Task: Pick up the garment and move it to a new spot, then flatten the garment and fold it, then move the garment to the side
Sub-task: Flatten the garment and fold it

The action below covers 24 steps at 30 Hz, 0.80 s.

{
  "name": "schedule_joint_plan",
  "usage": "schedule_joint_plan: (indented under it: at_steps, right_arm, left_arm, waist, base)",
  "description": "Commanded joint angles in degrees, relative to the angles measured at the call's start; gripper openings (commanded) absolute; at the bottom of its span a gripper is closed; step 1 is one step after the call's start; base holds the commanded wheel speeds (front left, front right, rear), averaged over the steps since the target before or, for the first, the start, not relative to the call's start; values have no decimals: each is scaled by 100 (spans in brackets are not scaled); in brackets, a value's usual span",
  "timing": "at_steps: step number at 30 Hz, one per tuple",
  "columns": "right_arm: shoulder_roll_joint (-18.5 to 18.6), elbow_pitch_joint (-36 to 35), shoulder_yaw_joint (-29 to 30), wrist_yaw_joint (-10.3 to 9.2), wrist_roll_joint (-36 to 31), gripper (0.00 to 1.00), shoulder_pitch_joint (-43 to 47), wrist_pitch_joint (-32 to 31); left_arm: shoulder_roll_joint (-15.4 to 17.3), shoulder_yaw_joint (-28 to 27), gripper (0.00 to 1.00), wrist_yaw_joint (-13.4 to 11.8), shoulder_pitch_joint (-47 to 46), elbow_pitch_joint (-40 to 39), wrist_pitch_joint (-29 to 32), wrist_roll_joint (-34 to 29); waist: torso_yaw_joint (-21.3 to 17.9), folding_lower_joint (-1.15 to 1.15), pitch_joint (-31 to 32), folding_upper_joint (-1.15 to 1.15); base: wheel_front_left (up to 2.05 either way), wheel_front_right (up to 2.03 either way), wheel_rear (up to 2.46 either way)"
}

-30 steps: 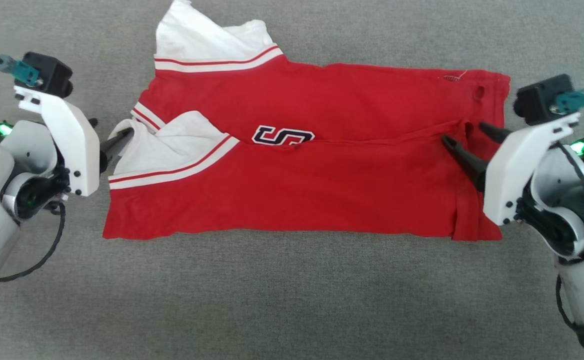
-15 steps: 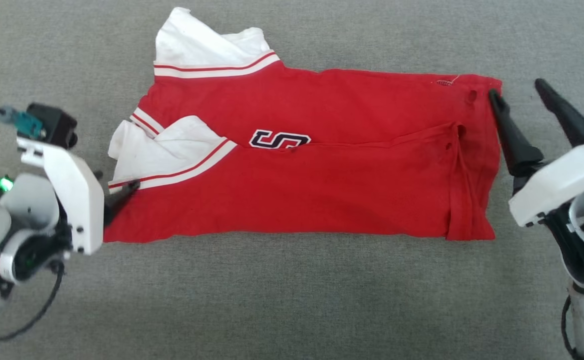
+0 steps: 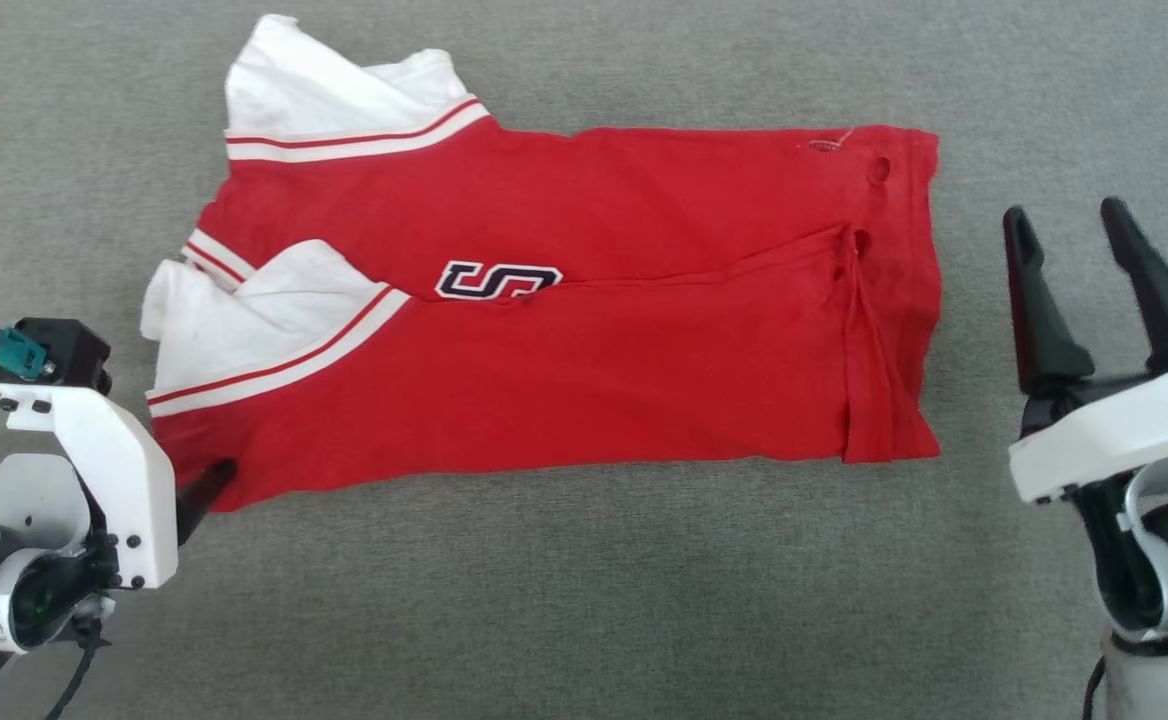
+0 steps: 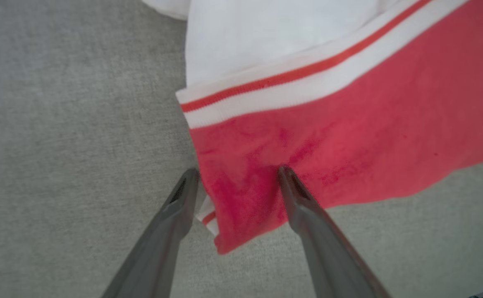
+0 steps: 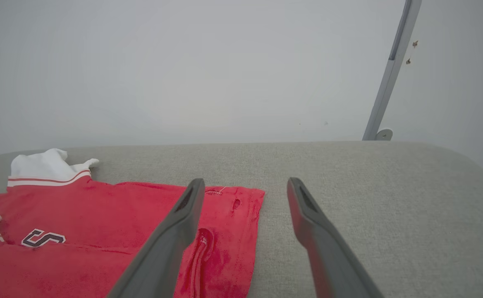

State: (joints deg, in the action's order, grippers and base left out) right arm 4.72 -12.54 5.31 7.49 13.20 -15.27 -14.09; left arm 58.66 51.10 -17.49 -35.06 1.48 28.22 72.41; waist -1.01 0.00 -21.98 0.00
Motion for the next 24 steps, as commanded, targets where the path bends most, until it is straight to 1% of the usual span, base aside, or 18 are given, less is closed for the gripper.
schedule_joint_plan:
  at_steps: [1, 5, 6, 7, 8, 13, 16, 22, 24]
  right_arm:
    - [-51, 5, 7, 0, 48, 100, 87, -21]
    - [-112, 94, -61, 0, 120, 100, 246, -191]
    - [-121, 132, -57, 0, 156, 100, 277, -266]
    - [-129, 189, -66, 0, 173, 100, 329, -371]
    - [-138, 224, -113, 0, 183, 100, 348, -473]
    - [-159, 397, -242, 0, 298, 100, 422, -1102]
    - [-167, 507, -262, 0, 377, 100, 440, -1639]
    - [-143, 652, -457, 0, 443, 100, 393, -2775]
    - [-81, 742, -526, 0, 347, 100, 381, -3093]
  left_arm:
    - [-33, -14, 100, -22, 83, 60, 2, 105]
    - [-193, 48, 100, 22, 139, 362, 69, 175]
    - [-251, 80, 97, 56, 143, 434, 124, 221]
    - [-308, 125, 20, 123, 139, 493, 162, 221]
    - [-366, 152, 0, 165, 125, 557, 194, 223]
    - [-557, 216, 0, 349, 29, 751, 236, 201]
    - [-659, 220, 0, 434, -54, 808, 228, 169]
    - [-782, 227, 0, 513, -188, 888, 213, 103]
    - [-833, 223, 0, 532, -222, 892, 200, 107]
  waist:
    - [-68, 0, -48, 0]
    - [-160, 0, -109, 0]
    - [-177, 0, -122, 0]
    - [-188, 0, -131, 0]
    - [-195, 0, -142, 0]
    - [-187, 0, -200, 0]
    - [-148, 0, -223, 0]
    - [-37, 0, -261, 0]
    - [4, 0, -273, 0]
  base:
    - [0, 0, 0]
    - [0, 0, 0]
    - [0, 0, 0]
    - [0, 0, 0]
    - [0, 0, 0]
    - [0, 0, 0]
    - [0, 0, 0]
    - [0, 0, 0]
    - [0, 0, 0]
